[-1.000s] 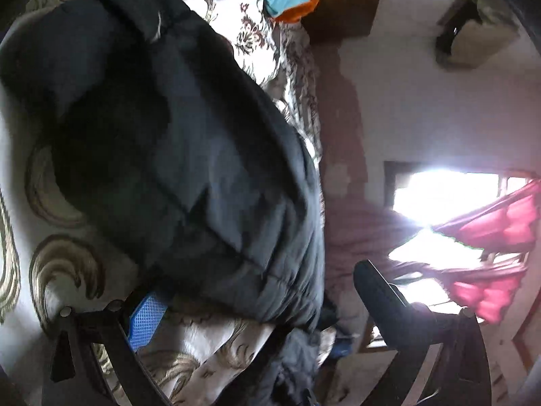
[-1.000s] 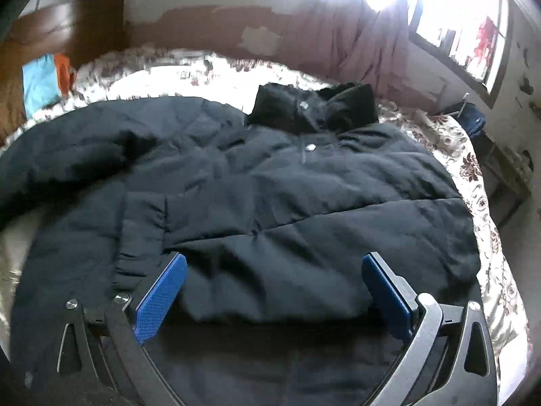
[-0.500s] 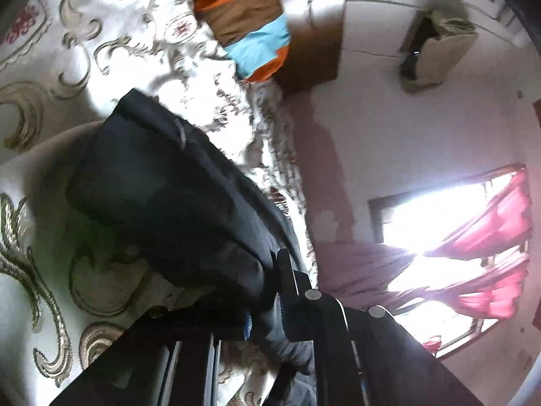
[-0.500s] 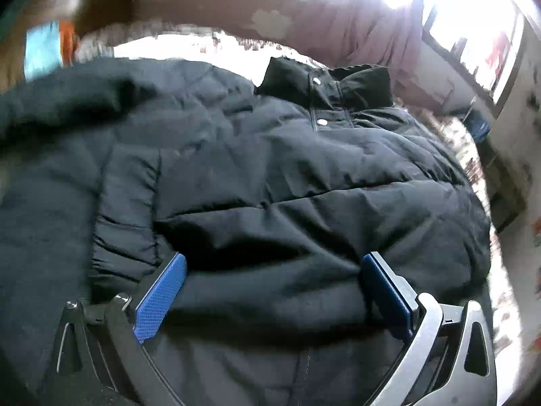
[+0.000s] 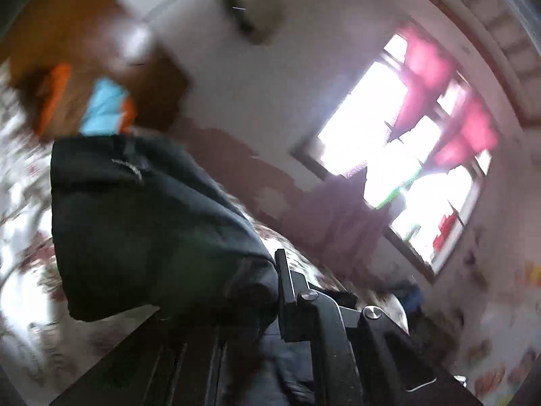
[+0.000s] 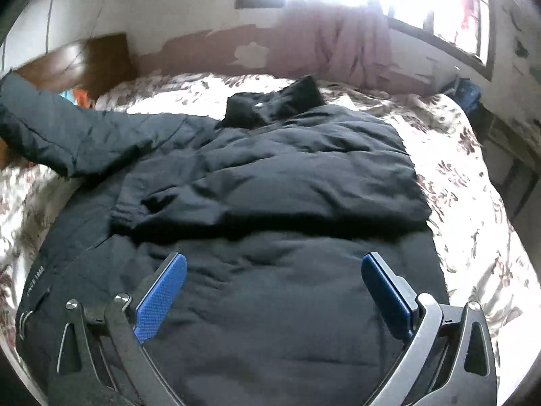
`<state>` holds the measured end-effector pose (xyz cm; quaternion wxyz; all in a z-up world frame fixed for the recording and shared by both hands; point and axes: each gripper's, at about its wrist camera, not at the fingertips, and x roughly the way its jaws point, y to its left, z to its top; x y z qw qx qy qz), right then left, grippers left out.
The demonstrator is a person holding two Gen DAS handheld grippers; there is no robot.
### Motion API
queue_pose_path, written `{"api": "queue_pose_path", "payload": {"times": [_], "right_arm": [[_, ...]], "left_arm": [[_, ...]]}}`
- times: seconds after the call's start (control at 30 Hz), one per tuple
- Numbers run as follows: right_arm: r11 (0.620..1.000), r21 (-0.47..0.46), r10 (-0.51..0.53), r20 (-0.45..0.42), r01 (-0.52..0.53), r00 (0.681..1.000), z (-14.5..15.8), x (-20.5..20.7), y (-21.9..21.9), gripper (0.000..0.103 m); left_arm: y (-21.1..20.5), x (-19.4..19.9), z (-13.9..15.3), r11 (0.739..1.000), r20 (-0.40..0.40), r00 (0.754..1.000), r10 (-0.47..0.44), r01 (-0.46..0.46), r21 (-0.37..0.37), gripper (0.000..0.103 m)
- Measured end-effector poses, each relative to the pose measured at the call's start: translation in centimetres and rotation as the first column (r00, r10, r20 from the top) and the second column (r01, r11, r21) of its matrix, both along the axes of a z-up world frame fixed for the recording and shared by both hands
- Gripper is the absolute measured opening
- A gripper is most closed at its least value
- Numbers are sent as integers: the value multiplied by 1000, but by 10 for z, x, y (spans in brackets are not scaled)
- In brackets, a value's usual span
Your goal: Fold large clothes
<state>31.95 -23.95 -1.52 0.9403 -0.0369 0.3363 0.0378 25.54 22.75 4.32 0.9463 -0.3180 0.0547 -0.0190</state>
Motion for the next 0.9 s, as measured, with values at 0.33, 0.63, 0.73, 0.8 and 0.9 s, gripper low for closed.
{"api": "queue_pose_path", "payload": {"times": [0.33, 0.63, 0.73, 0.8, 0.9], "right_arm": [[970, 193, -172, 99, 151, 980, -10, -20, -101, 102], [761, 603, -252, -66, 240, 966, -63, -19, -200, 102], [664, 707, -219, -128, 244, 967, -85, -15, -212, 102], [646, 728, -190, -140, 231, 972, -91, -10, -209, 102], [697, 690, -176, -100, 195, 979, -86, -5, -192, 102]], "left_arm": [[-173, 58, 67, 905, -107, 938, -329, 345, 247, 8], [-305, 101, -12, 804, -377, 741, -556, 594, -17, 76], [-321, 103, -43, 785, -456, 673, -582, 611, -100, 76], [-317, 97, -63, 773, -480, 631, -609, 609, -180, 77], [-313, 86, -75, 769, -505, 599, -621, 588, -249, 80]]}}
